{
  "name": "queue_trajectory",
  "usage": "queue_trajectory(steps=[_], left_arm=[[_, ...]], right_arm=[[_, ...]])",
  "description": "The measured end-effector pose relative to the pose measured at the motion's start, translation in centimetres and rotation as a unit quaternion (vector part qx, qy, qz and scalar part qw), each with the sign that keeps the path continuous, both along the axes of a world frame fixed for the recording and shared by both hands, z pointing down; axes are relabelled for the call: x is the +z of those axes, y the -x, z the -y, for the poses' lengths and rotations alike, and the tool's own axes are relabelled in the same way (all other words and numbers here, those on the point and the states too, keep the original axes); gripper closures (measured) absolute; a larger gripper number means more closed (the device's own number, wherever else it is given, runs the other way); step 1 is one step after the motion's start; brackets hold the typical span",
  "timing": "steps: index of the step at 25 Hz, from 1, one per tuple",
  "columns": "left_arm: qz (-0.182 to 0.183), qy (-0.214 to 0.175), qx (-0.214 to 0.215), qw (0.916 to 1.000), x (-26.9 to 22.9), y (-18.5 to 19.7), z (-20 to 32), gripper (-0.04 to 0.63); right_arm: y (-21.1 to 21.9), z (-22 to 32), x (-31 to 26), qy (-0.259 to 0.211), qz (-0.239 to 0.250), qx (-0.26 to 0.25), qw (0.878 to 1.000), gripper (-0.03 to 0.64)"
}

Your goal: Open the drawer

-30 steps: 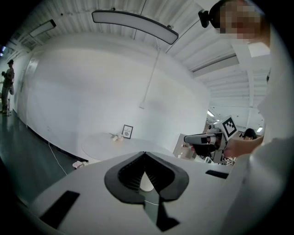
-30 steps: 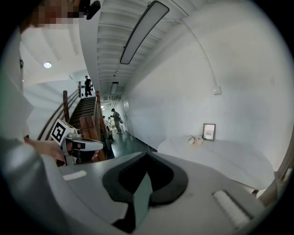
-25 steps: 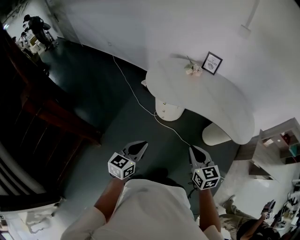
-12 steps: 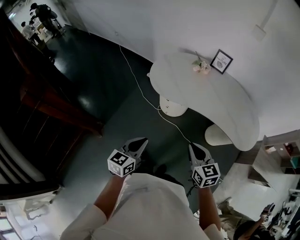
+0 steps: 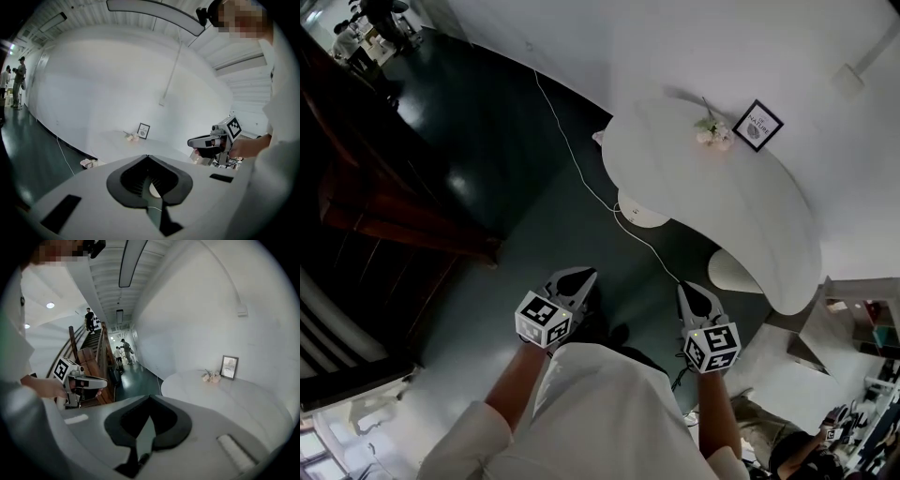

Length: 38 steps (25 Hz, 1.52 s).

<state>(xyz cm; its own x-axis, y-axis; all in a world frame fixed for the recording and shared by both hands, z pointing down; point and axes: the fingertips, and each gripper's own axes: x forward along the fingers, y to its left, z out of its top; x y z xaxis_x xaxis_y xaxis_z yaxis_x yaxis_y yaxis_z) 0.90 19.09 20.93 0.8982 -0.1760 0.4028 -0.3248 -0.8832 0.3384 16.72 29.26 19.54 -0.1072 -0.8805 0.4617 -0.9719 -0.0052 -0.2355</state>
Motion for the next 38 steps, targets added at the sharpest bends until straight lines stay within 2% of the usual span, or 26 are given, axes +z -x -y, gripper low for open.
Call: queue_trajectory(steps=[12, 20, 26, 31, 38], left_arm=[[-0.001, 0.018, 0.040, 0.9991, 2.4, -2.1, 10.1, 0.588], [-0.007, 0.034, 0.035, 0.9988, 3.8, -1.0, 14.8, 0.588], [-0.012, 0.046, 0.006, 0.9989, 4.7, 0.1, 17.2, 0.588], [-0.005, 0.055, -0.013, 0.9984, 6.0, 0.5, 17.2, 0.588], [0.005, 0.065, -0.079, 0.9947, 7.7, -0.2, 17.1, 0.588]], right_arm=[[-0.2, 10.3, 2.0, 0.040, -0.009, 0.015, 0.999, 0.606], [0.0, 14.4, 3.2, 0.070, -0.023, 0.021, 0.997, 0.606], [0.6, 16.4, 4.1, 0.090, -0.027, -0.001, 0.996, 0.606], [0.4, 17.8, 4.7, 0.098, -0.029, -0.026, 0.994, 0.606], [-0.9, 19.5, 7.0, 0.111, -0.021, -0.093, 0.989, 0.606]])
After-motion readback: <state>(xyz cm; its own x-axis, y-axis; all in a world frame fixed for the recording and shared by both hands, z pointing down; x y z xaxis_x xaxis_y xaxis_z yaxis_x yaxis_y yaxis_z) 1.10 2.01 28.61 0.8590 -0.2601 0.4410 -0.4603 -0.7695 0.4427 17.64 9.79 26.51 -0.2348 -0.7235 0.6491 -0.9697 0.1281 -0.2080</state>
